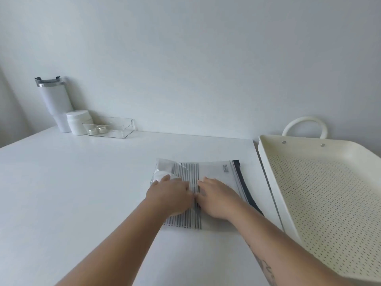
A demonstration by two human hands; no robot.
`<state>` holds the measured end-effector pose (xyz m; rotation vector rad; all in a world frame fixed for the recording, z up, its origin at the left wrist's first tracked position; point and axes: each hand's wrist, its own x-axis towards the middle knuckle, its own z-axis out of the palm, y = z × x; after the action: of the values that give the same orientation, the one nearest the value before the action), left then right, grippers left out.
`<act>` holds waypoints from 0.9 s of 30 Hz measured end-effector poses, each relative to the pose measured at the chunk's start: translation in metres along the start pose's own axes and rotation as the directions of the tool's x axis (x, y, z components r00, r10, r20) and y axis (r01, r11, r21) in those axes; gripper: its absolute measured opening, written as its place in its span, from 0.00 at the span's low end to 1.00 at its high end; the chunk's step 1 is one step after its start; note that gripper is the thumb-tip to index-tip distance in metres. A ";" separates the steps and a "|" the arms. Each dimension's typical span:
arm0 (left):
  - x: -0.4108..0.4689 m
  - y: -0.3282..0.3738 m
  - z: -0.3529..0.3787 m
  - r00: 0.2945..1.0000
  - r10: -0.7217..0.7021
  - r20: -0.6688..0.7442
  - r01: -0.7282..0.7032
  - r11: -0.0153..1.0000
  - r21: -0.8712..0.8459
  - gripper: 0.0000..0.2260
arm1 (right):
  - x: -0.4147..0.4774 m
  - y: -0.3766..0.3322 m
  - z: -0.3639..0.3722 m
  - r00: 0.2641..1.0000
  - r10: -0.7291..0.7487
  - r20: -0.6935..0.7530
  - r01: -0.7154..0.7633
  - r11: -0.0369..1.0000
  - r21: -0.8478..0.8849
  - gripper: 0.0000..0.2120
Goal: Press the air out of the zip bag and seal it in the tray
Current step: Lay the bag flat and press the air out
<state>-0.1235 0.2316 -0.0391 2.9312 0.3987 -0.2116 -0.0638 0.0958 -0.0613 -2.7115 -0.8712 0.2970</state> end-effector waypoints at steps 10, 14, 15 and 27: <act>0.041 -0.001 0.004 0.998 -0.004 -0.061 0.007 0.999 0.052 0.24 | 0.038 0.018 -0.006 0.995 0.041 -0.089 -0.045 0.998 -0.040 0.27; 0.043 -0.005 0.017 0.997 0.006 -0.073 0.002 0.993 0.117 0.27 | 0.038 0.026 0.009 0.995 0.048 -0.085 -0.054 0.995 -0.079 0.27; 0.043 -0.006 0.018 0.997 0.014 -0.075 -0.004 0.991 0.130 0.27 | 0.038 0.027 0.011 0.995 0.047 -0.093 -0.055 0.995 -0.085 0.27; 0.051 -0.010 0.012 0.974 0.170 -0.149 -0.141 0.971 0.191 0.25 | 0.030 0.023 0.002 0.993 0.119 -0.024 -0.119 0.993 -0.019 0.28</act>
<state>-0.0792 0.2519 -0.0609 3.1508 0.1767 0.0172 -0.0282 0.0960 -0.0738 -2.7851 -0.7112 0.2826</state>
